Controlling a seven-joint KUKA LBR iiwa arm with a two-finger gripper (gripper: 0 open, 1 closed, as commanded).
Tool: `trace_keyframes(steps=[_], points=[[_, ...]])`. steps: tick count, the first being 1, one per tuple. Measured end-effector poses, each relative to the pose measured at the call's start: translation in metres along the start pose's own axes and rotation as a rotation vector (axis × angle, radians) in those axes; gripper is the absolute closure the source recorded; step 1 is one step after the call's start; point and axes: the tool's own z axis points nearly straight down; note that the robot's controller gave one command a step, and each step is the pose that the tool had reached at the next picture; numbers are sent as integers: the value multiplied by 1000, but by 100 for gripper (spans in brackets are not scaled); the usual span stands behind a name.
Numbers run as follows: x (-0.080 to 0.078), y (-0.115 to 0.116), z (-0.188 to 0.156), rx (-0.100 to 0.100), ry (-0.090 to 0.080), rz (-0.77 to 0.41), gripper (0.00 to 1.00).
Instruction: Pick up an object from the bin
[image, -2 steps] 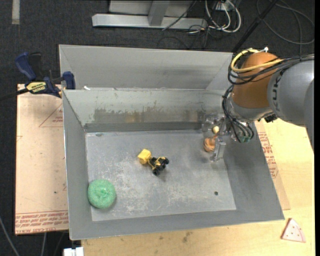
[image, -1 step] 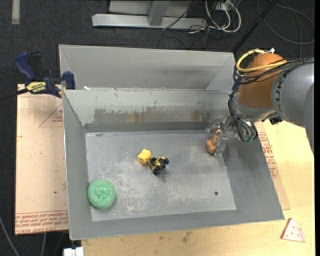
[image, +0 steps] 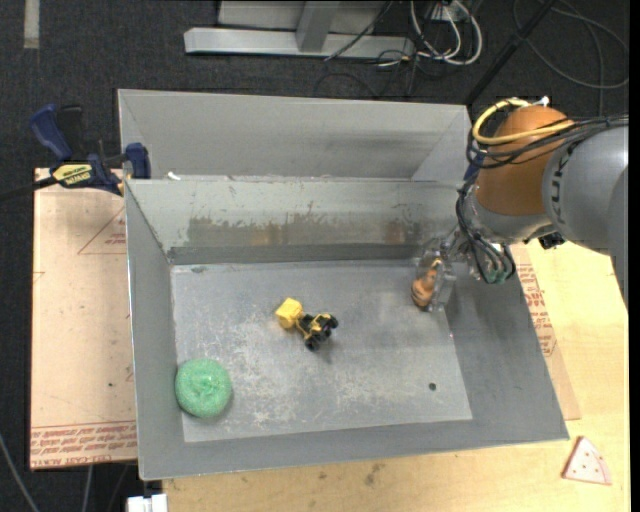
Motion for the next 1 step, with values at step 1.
trace_keyframes(steps=[1], points=[[19,5,-174,0,-3,-8,100]])
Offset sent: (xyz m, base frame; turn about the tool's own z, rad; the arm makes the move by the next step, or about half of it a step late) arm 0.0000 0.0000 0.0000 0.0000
